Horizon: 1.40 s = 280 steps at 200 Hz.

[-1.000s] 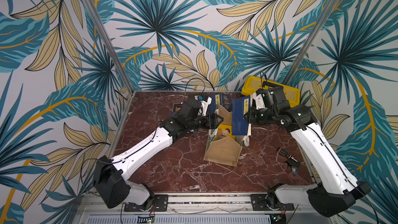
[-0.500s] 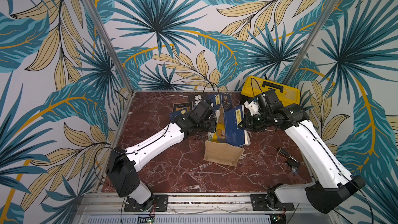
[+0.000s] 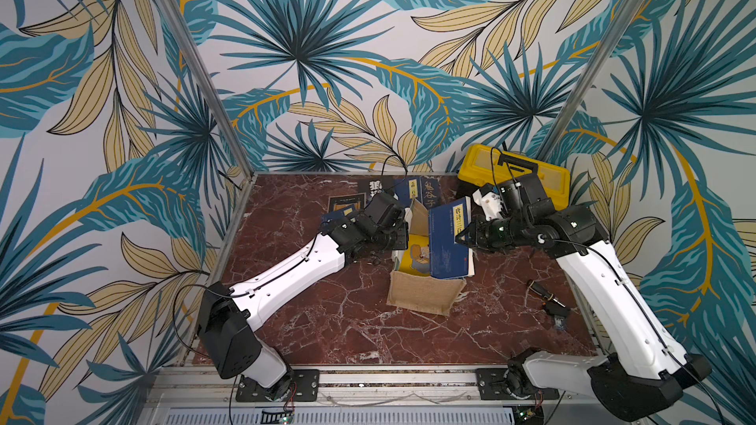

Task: Put the books into the canvas bag
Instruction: Place the book in the canvas bag.

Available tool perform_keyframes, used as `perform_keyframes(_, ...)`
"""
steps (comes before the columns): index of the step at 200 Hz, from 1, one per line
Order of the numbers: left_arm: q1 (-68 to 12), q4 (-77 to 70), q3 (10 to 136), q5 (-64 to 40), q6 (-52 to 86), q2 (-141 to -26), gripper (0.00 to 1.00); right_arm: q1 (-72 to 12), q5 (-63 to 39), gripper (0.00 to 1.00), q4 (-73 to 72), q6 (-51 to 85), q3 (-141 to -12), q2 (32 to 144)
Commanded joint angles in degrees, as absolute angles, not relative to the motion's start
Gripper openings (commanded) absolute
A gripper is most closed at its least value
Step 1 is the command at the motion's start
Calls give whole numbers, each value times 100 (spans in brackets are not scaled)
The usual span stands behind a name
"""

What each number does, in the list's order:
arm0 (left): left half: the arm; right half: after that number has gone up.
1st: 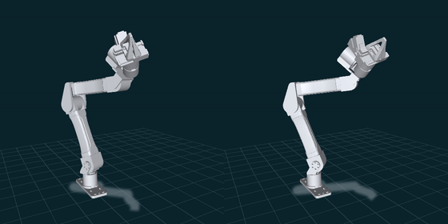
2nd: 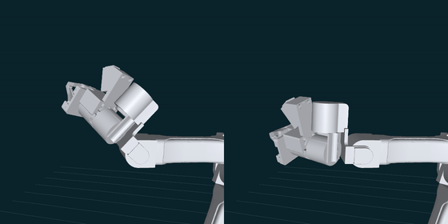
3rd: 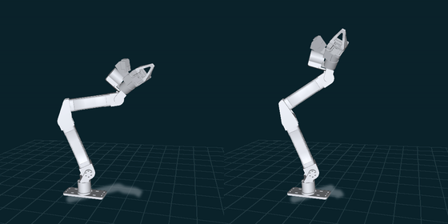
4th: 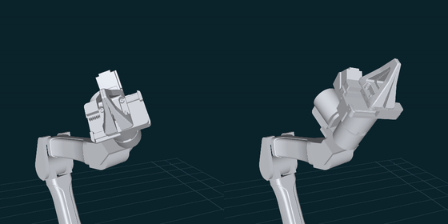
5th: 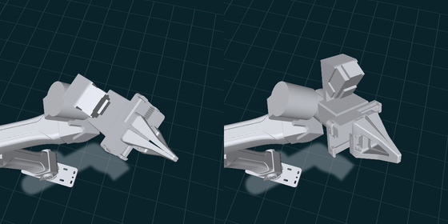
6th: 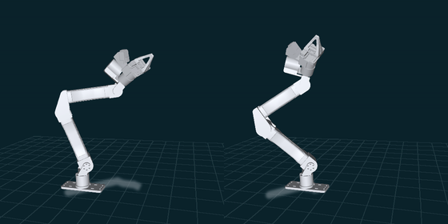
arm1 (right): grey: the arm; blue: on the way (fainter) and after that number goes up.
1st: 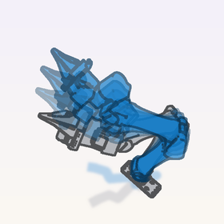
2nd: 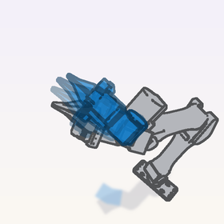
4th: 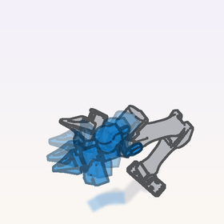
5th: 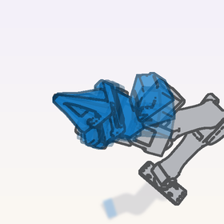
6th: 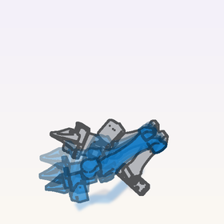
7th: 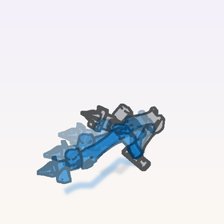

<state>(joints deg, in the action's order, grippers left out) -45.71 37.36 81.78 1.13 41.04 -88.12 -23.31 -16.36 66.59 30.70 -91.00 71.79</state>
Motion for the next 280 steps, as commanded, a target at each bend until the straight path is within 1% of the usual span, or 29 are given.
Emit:
perform_keyframes(1, -4605, 3964, 8086, 81, 4210, -8658, 0, -2577, -1764, 0, 6290, 3306, -8801, 7109)
perform_keyframes(19, -4605, 3963, 8065, 49, 4219, -8653, 0, -2737, -1627, 0, 6233, 3372, -8593, 7268)
perform_keyframes(53, -4622, 3964, 7979, 13, 4263, -8560, 0, -2760, -1306, 0, 5919, 3668, -8373, 7727)
perform_keyframes(127, -4716, 3929, 7883, -68, 4403, -8498, 0, -2820, -1238, 0, 4945, 4291, -8366, 8244)
perform_keyframes(170, -4722, 3876, 7796, -76, 4431, -8439, 0, -2837, -1317, 0, 4080, 4660, -7510, 8587)
perform_keyframes(192, -4728, 3876, 7753, -87, 4430, -8429, 0, -2835, -1207, 0, 3981, 4598, -7271, 8835)
perform_keyframes(206, -4723, 3876, 7734, -104, 4430, -8427, 0, -2831, -1063, 6, 4096, 4466, -7257, 8928)
perform_keyframes(210, -4728, 3876, 7732, -105, 4431, -8420, 0, -2830, -993, 9, 4156, 4424, -7276, 8930)
perform_keyframes(238, -4726, 3876, 7740, -105, 4351, -8348, 0, -2799, -272, 39, 4898, 3980, -7663, 8772)
perform_keyframes(241, -4730, 3876, 7749, -101, 4329, -8337, 0, -2795, -189, 41, 4993, 3930, -7728, 8735)
perform_keyframes(243, -4725, 3876, 7756, -98, 4310, -8329, 1, -2795, -133, 44, 5058, 3896, -7781, 8718)
perform_keyframes(253, -4721, 3876, 7785, -72, 4224, -8265, 7, -2777, 119, 49, 5363, 3747, -8005, 8589)
perform_keyframes(265, -4713, 3880, 7833, -25, 4068, -8152, 17, -2774, 435, 51, 5683, 3597, -8291, 8425)
perform_keyframes(280, -4711, 3885, 7854, 175, 3902, -7967, 27, -2778, 688, 51, 5971, 3471, -8620, 8224)
